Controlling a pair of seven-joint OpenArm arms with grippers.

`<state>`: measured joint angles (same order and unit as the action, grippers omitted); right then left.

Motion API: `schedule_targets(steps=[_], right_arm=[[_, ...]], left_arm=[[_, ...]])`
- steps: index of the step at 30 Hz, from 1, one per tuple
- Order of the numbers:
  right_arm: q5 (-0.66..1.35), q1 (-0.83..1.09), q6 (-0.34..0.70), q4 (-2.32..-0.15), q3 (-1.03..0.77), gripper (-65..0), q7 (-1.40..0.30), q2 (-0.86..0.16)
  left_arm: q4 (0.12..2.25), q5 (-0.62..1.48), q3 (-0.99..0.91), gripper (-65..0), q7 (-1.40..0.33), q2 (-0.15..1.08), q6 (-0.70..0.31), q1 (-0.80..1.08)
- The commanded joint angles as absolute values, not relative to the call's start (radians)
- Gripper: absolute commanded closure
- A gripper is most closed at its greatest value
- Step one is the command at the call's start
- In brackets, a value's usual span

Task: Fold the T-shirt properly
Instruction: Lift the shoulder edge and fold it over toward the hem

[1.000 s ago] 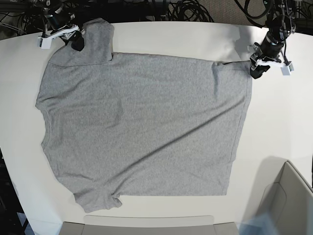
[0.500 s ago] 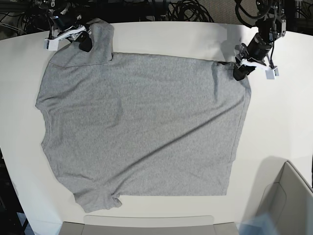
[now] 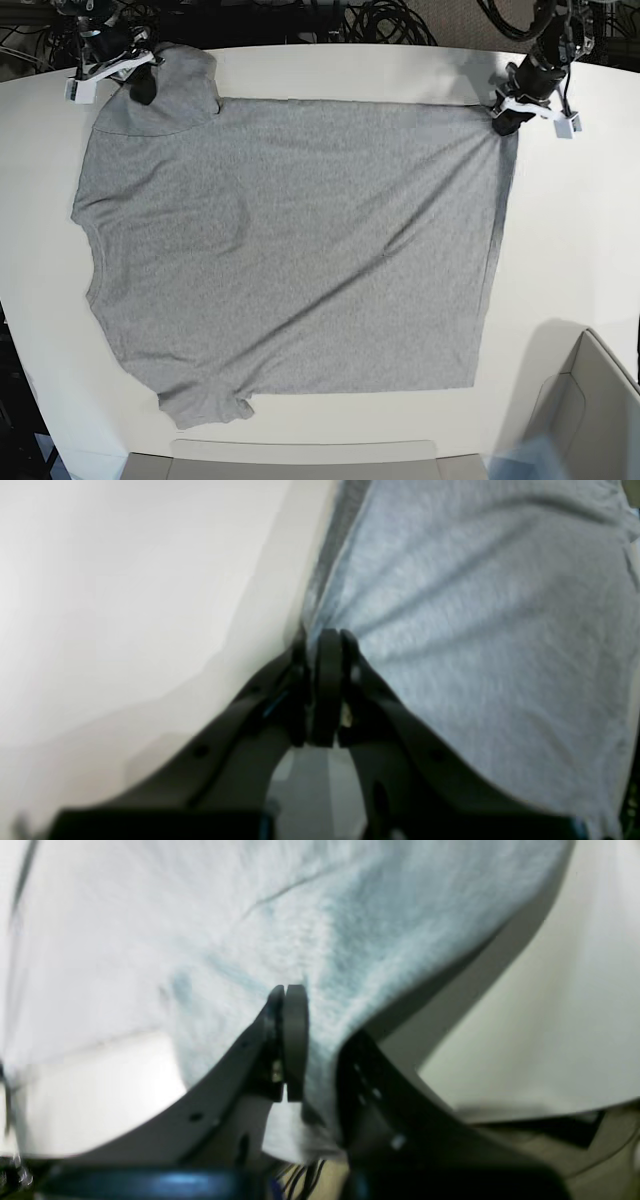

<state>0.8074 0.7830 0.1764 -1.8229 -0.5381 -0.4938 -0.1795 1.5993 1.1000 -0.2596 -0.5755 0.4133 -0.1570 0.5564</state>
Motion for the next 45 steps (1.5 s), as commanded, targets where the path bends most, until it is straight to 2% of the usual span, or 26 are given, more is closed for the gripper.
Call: schedule_targets(steps=[1,11,20,25,29,32,39,45], right_arm=[[0.814,0.794,0.186,-1.847,-0.555,0.0,-0.479,-0.189],[0.814,0.852,0.186,-1.939,-0.645,0.0,-0.479,-0.194],[0.814,0.800,0.186,-1.949,-0.679,0.0,-0.489,-0.197],[0.785,0.682,0.188,-1.934,-0.680,0.0,-0.641,-0.229],[0.647,0.588,0.193,-1.931,-0.673,0.0,-0.659,-0.225],[0.595,0.530,0.194,-1.931,-0.665,0.0,-0.693,-0.213],[0.559,0.460,0.194,-1.888,-0.604,0.0,-0.702,-0.255],[0.429,0.372,0.194,-1.822,-0.495,0.0,-0.694,-0.265]], left_arm=[[1.616,1.101,-0.285,0.0,-0.556,0.427,-0.160,0.565],[1.745,1.101,-0.398,0.0,-0.562,0.427,-0.160,0.691],[1.755,1.101,-0.398,0.0,-0.567,0.427,-0.156,0.677],[1.748,1.099,-0.397,0.0,-0.670,0.429,-0.059,0.567],[1.744,1.099,-0.397,0.0,-0.786,0.429,-0.024,0.461],[1.744,1.099,-0.398,0.0,-0.809,0.429,0.004,0.418],[1.685,1.095,-0.367,0.0,-0.814,0.429,0.012,0.315],[1.620,0.928,-0.315,0.0,-0.814,0.429,0.012,0.223]])
